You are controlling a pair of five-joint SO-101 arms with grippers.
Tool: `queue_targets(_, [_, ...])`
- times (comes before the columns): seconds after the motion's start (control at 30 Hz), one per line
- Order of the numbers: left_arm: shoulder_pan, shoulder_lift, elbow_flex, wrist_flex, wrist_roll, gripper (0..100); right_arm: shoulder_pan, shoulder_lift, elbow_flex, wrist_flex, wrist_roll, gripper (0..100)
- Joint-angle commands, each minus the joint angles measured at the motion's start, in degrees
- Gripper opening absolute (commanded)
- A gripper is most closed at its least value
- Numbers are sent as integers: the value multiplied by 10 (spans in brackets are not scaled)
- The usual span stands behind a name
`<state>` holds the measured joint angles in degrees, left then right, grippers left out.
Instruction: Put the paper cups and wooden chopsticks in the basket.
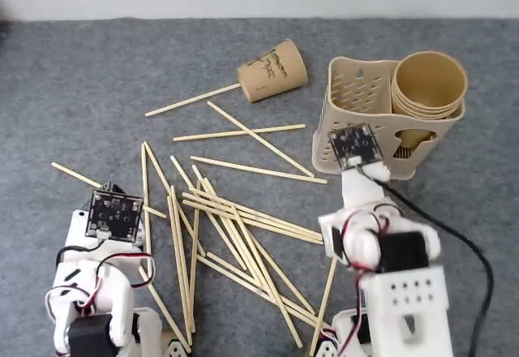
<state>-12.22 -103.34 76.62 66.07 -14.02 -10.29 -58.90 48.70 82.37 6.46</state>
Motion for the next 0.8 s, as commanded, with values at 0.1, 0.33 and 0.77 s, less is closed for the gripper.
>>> queue_targets(0.1, [22,75,-68,-2,-5,16,8,-73,10,-7,-1,8])
queue_targets(0.33, [52,324,-217,-1,-6,69,8,-87,10,-7,-66,8])
queue_targets(0.77, [84,764,-507,-76,-47,170,8,-92,98,-96,-113,8])
